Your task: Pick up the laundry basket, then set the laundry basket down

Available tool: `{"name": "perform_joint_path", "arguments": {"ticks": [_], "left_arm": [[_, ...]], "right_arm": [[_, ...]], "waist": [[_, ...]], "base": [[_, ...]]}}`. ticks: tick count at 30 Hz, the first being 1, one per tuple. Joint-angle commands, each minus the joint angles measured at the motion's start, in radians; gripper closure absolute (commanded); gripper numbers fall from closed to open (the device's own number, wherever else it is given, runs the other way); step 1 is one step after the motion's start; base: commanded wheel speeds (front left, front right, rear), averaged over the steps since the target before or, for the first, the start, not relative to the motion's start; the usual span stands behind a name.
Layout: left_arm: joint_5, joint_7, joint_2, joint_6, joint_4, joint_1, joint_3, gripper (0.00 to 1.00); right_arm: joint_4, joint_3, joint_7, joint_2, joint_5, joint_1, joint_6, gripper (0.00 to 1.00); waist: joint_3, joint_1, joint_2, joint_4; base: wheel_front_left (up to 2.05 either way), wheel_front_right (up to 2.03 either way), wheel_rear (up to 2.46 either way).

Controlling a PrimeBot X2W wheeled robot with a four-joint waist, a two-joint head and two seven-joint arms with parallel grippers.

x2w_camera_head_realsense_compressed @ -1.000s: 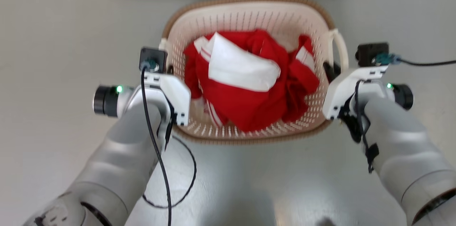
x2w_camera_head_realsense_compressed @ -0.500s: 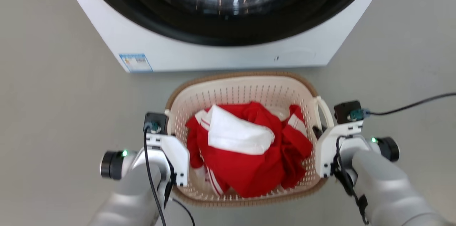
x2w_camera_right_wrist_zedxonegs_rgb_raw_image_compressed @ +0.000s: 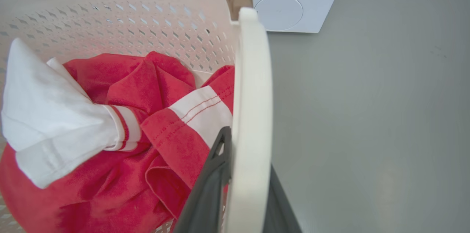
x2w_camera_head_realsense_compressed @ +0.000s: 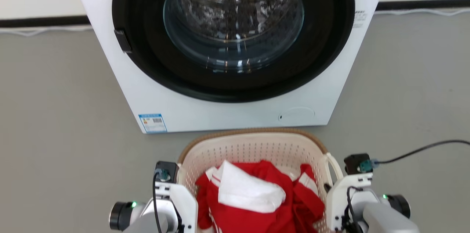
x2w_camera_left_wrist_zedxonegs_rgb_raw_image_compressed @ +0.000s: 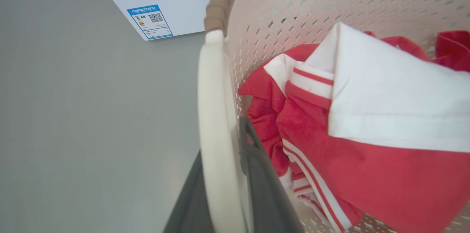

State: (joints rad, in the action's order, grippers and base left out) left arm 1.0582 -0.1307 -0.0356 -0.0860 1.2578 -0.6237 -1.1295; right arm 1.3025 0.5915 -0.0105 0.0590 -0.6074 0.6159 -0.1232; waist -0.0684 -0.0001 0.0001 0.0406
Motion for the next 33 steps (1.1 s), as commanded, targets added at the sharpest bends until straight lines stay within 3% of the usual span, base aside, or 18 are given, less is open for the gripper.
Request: {"name": "perform_joint_path", "arguments": {"ticks": [1, 12, 33], "left_arm": [[0.001, -0.001, -0.015, 0.022, -0.007, -0.009, -0.001, 1.0], [0.02, 0.026, -0.015, 0.024, -0.032, 0.037, -0.035, 1.0], [0.05, 0.011, -0.015, 0.016, -0.034, 0.021, -0.081, 1.0]], "right_arm": [[-0.012, 0.017, -0.012, -0.008, -0.008, -0.025, -0.008, 1.0], [-0.026, 0.04, -0.041, -0.009, -0.062, -0.086, -0.008, 1.0], [-0.046, 0.142, -0.044, -0.009, -0.141, -0.061, -0.008, 1.0]], "waist": [[0.039, 0.0001, -0.0001, 0.004], [0.079, 0.0001, -0.0001, 0.018], [0.065, 0.0001, -0.0001, 0.035]], "base": [[0.0, 0.0, 0.0], [0.0, 0.0, 0.0], [0.0, 0.0, 0.0]]}}
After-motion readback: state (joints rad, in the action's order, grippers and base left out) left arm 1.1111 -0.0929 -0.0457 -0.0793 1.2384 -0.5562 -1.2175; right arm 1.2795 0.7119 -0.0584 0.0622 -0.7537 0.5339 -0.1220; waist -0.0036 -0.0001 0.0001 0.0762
